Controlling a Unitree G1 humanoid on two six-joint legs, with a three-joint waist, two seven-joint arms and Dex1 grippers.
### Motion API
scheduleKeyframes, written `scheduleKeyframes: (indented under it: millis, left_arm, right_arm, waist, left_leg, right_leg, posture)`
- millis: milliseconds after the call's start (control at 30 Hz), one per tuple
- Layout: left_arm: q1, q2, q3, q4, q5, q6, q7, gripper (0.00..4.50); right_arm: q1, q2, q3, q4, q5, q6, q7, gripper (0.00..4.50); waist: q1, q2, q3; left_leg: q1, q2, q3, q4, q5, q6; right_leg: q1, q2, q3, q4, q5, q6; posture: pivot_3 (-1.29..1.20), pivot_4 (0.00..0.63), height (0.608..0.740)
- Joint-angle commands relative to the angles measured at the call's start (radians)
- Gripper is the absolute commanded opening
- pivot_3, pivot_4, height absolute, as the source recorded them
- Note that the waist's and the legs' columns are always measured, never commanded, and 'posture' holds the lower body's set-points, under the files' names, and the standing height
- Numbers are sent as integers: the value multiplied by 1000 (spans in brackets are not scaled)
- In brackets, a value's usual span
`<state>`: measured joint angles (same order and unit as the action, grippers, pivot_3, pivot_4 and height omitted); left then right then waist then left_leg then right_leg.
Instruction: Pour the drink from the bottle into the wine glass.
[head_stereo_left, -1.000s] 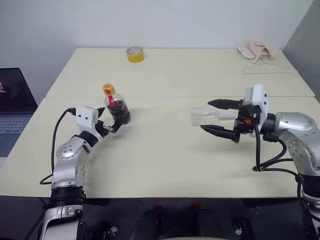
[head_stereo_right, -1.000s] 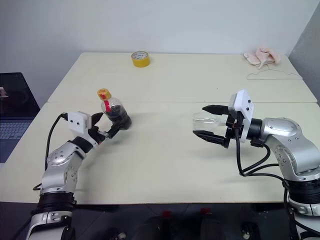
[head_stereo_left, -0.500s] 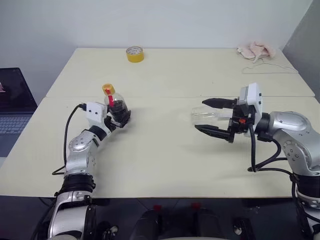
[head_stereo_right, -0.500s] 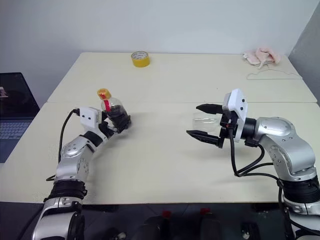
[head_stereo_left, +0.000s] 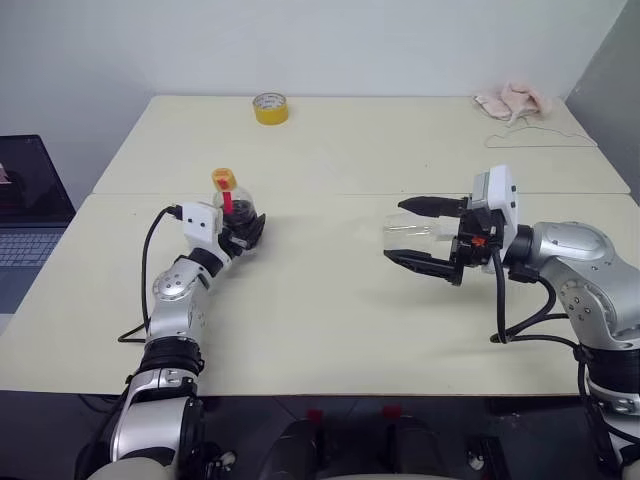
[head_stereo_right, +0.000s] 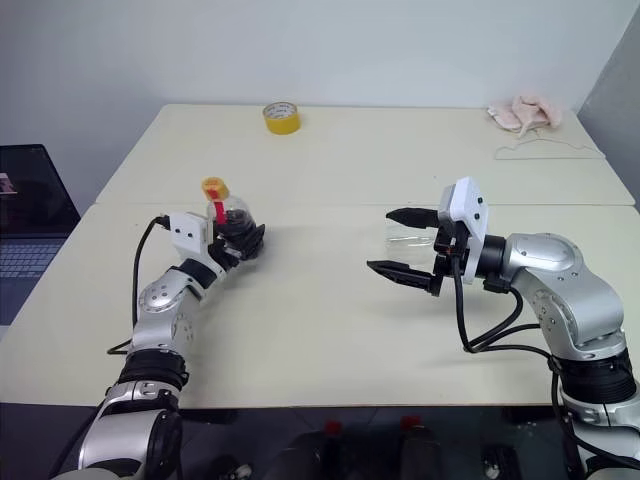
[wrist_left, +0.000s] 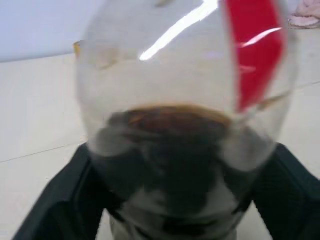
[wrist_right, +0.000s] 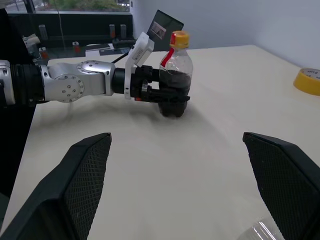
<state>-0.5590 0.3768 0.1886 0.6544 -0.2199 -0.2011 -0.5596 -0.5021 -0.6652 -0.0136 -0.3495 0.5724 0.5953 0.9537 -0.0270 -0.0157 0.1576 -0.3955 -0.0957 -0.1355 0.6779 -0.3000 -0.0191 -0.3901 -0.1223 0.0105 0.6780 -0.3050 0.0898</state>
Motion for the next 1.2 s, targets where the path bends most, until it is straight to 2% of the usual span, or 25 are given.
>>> scheduleKeyframes:
  millis: [33,133,200,467,600,667,900,1033,1200]
  left_arm:
    - [0,0,3,-21,-3,-22,-5,2739]
    - [9,1,9,-21,-6,-23,-2,2156]
    - [14,1,14,-18,-9,-23,0,2015]
    - [50,-20,20,-19,-33,-17,-17,1947]
    - [74,-65,-30,-130,-37,23,-31,1940]
    - [81,-104,-72,-207,-23,53,-19,1939]
    - [109,-225,-200,-428,79,168,114,1899]
    - [150,-250,-235,-509,93,201,141,1894]
    - [194,-269,-277,-586,104,230,151,1867]
  right_arm:
    - [-22,1,-7,-29,11,-13,-1,4500]
    - [-25,2,-5,-26,11,-15,0,4500]
    - [-27,3,-3,-23,9,-17,1,4500]
    - [-48,28,-5,-25,16,-7,-24,4500]
    - [-90,85,4,-17,-9,-8,-103,4500]
    - [-113,111,58,-31,-48,0,-139,4500]
    - [-203,283,135,-11,-121,80,-347,4500]
    - [-222,314,151,-1,-151,124,-412,4500]
    - [-223,314,177,5,-182,146,-427,4500]
  waist:
    - [0,0,0]
    - [-1,0,0]
    - [-1,0,0]
    - [-3,0,0]
    - [-3,0,0]
    - [3,0,0]
    - [0,-1,0]
    - [-14,0,-1]
    - [-17,0,-1]
  left_leg:
    - [0,0,0,0,0,0]
    - [0,0,0,0,0,0]
    - [0,0,0,0,0,0]
    - [0,0,0,0,0,0]
    - [0,0,0,0,0,0]
    - [0,-1,0,1,0,0]
    - [-4,-1,-1,2,0,0]
    - [-4,1,1,0,0,0]
    - [-5,0,2,0,0,0]
  right_leg:
    - [0,0,0,0,0,0]
    - [0,0,0,0,0,0]
    - [0,0,0,0,0,0]
    - [0,0,0,0,0,0]
    - [-1,0,0,1,0,0]
    - [0,-1,0,1,0,0]
    - [-3,-1,0,2,0,0]
    - [-7,0,2,3,0,0]
    - [-9,0,3,3,0,0]
  posture:
    - [0,150,740]
    - [0,150,740]
    - [0,150,740]
    - [0,150,740]
    - [0,150,740]
    - [0,150,740]
    - [0,150,740]
    - [0,150,740]
    - [0,150,740]
